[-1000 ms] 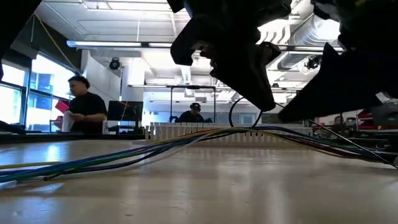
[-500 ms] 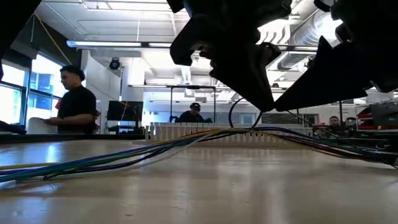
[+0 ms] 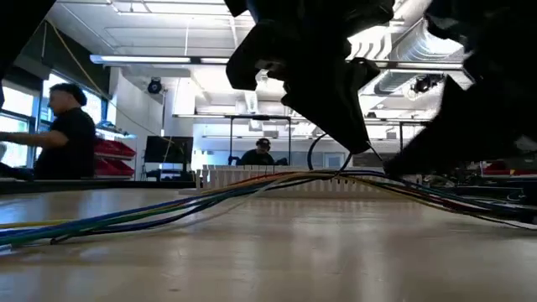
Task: Ziptie cables
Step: Wrap the cables together using a black zip tie
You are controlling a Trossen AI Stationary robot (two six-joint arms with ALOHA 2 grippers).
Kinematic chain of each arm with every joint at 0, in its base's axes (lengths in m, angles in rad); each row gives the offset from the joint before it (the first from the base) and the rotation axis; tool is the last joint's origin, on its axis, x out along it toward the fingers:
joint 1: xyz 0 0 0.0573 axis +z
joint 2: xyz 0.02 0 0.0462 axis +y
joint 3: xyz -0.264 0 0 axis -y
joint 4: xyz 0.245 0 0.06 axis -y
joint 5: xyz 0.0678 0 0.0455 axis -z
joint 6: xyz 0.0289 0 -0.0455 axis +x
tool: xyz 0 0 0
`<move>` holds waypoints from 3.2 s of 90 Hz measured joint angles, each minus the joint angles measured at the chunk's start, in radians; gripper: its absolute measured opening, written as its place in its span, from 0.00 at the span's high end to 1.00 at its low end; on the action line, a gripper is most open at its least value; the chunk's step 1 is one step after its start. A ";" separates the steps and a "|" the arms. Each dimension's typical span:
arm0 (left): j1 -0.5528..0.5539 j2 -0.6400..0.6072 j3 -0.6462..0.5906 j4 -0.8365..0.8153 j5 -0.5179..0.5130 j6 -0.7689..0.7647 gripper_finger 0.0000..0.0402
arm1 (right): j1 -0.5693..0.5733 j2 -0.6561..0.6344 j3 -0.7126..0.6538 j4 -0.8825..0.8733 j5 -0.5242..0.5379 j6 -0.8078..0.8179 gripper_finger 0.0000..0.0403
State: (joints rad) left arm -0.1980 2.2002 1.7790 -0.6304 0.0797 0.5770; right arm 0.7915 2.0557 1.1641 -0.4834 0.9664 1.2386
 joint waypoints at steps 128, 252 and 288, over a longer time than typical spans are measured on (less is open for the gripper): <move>-0.002 0.000 0.000 -0.002 -0.006 -0.009 0.99 | -0.041 -0.007 0.000 0.026 0.115 -0.069 0.92; 0.006 -0.001 -0.050 0.008 0.004 -0.001 1.00 | 0.232 0.067 0.002 -0.136 -0.120 0.553 1.00; 0.006 -0.008 -0.117 0.069 0.004 -0.035 1.00 | 0.228 0.073 0.068 -0.223 -0.168 0.531 1.00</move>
State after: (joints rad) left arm -0.1919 2.1923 1.6619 -0.5610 0.0839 0.5423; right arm 1.0195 2.1284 1.2324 -0.7060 0.7988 1.7701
